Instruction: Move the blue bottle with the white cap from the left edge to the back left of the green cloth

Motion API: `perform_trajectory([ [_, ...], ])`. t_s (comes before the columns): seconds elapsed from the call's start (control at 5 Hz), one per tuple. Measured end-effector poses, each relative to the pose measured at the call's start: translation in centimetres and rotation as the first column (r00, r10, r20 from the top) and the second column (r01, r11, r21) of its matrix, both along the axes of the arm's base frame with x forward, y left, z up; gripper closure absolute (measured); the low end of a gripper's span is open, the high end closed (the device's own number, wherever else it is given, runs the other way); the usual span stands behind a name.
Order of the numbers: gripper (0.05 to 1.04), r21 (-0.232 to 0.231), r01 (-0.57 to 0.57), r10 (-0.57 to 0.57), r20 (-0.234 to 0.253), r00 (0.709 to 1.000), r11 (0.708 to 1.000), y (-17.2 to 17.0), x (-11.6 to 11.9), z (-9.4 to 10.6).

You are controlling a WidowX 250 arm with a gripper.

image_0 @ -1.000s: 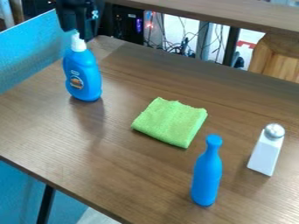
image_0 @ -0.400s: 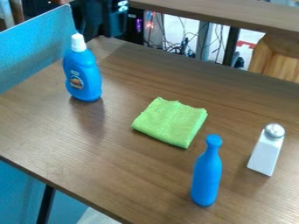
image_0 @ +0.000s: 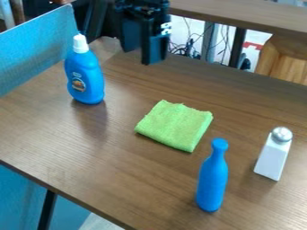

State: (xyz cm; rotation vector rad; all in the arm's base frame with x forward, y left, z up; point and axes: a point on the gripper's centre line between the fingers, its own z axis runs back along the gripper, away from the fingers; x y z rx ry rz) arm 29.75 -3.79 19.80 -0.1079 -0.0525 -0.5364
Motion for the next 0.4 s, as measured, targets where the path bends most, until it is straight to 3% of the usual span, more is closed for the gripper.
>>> perform_trajectory([
  [0.2,0.077,-0.016,0.019,-0.019,-0.010,1.000,1.000,-3.1,-0.9,-0.7],
  [0.4,0.077,-0.002,0.020,-0.020,-0.027,0.999,1.000,-5.5,-1.3,-3.3],
])
